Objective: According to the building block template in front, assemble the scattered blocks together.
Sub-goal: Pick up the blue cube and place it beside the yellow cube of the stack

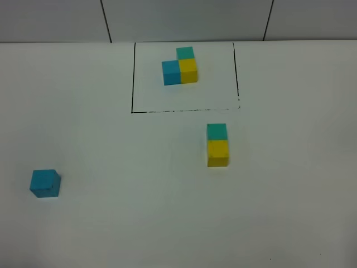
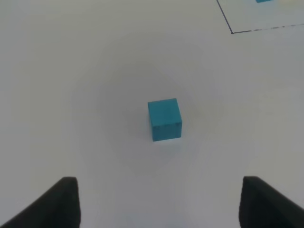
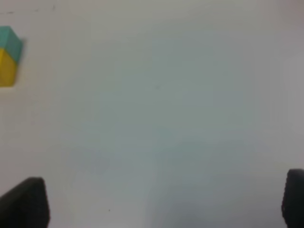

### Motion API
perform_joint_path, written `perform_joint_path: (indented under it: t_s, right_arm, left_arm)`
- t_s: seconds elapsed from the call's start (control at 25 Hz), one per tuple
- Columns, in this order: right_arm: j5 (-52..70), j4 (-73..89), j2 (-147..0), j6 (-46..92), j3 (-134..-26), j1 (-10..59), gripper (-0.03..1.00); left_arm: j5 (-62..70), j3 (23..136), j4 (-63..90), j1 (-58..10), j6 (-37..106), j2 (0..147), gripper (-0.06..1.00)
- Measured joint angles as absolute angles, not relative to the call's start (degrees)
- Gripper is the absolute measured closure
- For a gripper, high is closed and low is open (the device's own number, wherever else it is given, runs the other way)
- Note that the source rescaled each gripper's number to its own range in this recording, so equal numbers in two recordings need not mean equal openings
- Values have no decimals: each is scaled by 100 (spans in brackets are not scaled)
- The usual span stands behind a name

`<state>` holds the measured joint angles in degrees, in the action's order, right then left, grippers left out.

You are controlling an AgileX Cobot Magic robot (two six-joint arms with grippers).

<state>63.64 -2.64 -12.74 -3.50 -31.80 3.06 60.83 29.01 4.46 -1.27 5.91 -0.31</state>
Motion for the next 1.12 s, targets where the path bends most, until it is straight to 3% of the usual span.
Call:
perform_joint_path:
  t_s: [0.56,1.12]
  right_arm:
    - [6130,-144,-96,-175,-2891,306,-3]
    - [6130,-78,-59,-51,-2891,306,-3]
  left_arm:
    - [6083,2901,446,-127,591,-31,19]
    - [6083,2901,446,-127,583,-31,19]
